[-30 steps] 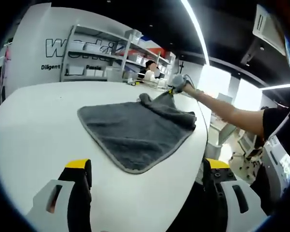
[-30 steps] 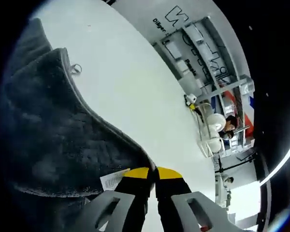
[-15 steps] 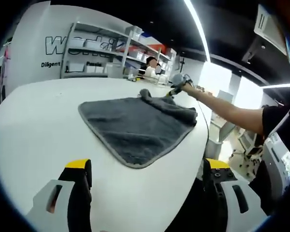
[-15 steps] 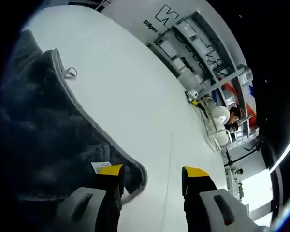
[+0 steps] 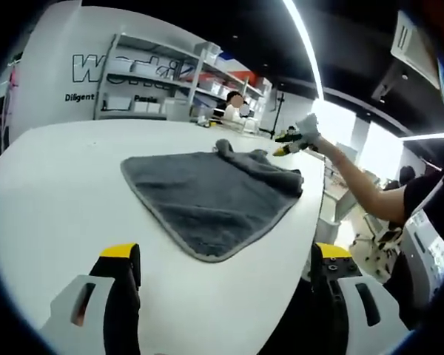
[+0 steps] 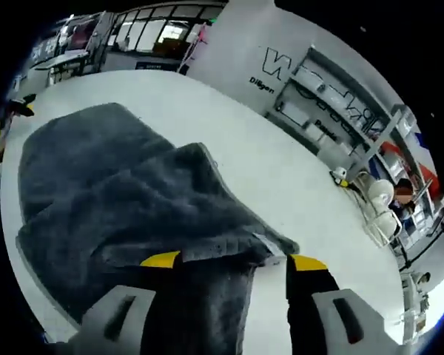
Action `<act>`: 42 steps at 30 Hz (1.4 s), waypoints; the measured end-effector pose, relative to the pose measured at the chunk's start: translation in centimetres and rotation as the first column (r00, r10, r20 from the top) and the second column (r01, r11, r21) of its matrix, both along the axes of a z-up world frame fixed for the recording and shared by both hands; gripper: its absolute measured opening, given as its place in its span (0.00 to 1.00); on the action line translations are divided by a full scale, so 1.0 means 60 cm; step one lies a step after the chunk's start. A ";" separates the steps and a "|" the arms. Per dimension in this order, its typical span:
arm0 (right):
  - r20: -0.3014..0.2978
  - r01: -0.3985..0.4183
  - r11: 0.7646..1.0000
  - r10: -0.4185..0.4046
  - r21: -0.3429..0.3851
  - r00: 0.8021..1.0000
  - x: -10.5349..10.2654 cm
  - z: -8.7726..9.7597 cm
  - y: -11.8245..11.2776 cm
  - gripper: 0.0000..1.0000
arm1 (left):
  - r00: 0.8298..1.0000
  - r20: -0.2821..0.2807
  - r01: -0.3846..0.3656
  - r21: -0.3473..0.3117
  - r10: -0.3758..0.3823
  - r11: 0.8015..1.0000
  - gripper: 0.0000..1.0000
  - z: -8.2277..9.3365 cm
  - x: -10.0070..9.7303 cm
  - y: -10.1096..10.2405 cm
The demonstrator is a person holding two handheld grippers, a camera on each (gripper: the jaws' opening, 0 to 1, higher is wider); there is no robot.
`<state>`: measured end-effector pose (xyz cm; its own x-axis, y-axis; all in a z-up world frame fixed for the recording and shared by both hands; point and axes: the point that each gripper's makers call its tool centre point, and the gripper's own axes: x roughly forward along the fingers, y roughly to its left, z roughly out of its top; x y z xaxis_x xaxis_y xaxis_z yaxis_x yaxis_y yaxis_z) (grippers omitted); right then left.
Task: Open the folded towel by lifting each exposed corner and separating the folded layers until the towel lies flat within the target outline without major curled edges
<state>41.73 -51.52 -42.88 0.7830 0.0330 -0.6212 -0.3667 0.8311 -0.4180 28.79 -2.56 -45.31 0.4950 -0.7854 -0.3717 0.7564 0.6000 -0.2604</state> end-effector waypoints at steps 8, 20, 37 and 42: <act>-0.139 0.165 0.977 -0.146 0.137 0.980 -0.012 -0.092 -0.076 0.13 | 1.000 -0.004 0.025 -0.001 -0.025 1.000 0.93 -0.003 -0.005 -0.013; -0.187 0.206 0.932 -0.155 0.299 0.970 -0.025 -0.126 -0.064 0.00 | 1.000 0.000 0.005 0.002 -0.005 1.000 0.93 0.002 -0.008 -0.003; -0.165 0.317 0.918 -0.283 0.237 0.945 -0.094 -0.122 -0.163 0.00 | 1.000 -0.011 0.012 0.007 -0.012 1.000 0.93 0.000 -0.010 -0.005; -0.157 0.358 0.914 -0.331 0.193 0.930 -0.106 -0.121 -0.202 0.00 | 1.000 -0.009 0.018 0.009 -0.018 1.000 0.93 0.001 -0.012 -0.008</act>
